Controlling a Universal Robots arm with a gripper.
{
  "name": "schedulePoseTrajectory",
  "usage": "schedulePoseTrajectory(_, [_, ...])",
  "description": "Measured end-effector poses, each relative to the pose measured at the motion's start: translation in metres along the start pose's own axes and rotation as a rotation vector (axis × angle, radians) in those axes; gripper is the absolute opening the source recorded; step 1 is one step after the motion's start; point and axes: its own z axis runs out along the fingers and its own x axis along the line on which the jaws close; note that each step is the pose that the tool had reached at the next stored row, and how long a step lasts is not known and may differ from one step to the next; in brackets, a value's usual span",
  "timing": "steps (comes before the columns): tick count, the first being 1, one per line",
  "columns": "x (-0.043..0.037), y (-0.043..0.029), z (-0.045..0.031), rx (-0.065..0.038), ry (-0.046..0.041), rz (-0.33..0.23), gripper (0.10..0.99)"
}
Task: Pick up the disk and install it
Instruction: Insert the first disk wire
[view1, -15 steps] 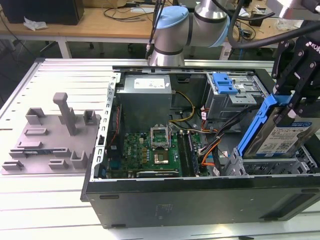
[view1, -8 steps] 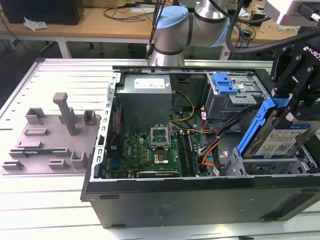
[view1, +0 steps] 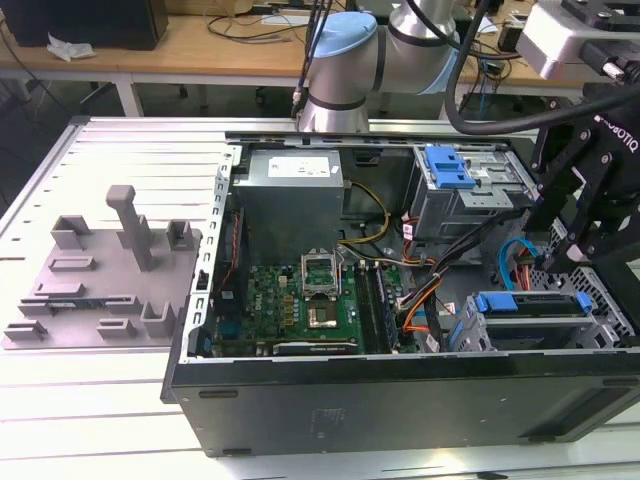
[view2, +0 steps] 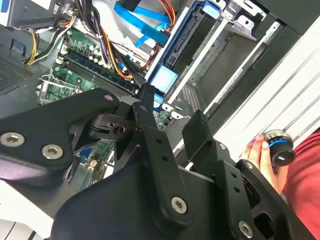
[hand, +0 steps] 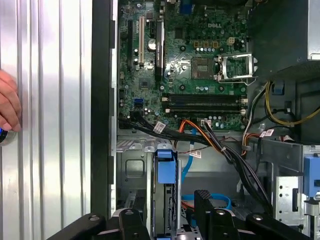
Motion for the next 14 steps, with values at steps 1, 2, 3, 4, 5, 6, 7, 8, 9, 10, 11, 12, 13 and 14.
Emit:
schedulePoseTrajectory(1, [0.0000,0.0000,0.0001,0.000,0.0000,0.000,0.506])
schedulePoseTrajectory(2, [0.0000,0.0000,0.0002,0.000,0.0000,0.000,0.506])
schedulePoseTrajectory(3, [0.0000,0.0000,0.0003,0.000,0.0000,0.000,0.506])
schedulePoseTrajectory(4, [0.0000,0.0000,0.0004,0.000,0.0000,0.000,0.506])
schedulePoseTrajectory(5, [0.0000,0.0000,0.0005,0.000,0.0000,0.000,0.506])
schedulePoseTrajectory(6, [-0.0003,0.0000,0.0008,0.000,-0.0004,0.000,0.506])
schedulePoseTrajectory(7, [-0.0026,0.0000,0.0009,0.000,-0.0005,0.000,0.506])
schedulePoseTrajectory(8, [-0.0064,0.0000,0.0007,0.000,0.0019,0.000,0.506])
schedulePoseTrajectory(9, [-0.0125,0.0001,0.0009,0.000,0.0201,0.000,0.506])
schedulePoseTrajectory(10, [-0.0175,0.0001,0.0010,0.000,0.0431,0.001,0.506])
schedulePoseTrajectory(11, [-0.0210,0.0001,0.0009,0.000,0.0607,0.001,0.506])
schedulePoseTrajectory(12, [-0.0246,0.0001,0.0011,0.000,0.0775,0.001,0.506])
schedulePoseTrajectory(13, [-0.0314,0.0001,0.0013,0.001,0.1133,0.002,0.506])
schedulePoseTrajectory(14, [-0.0347,0.0001,0.0012,0.001,0.1326,0.002,0.506])
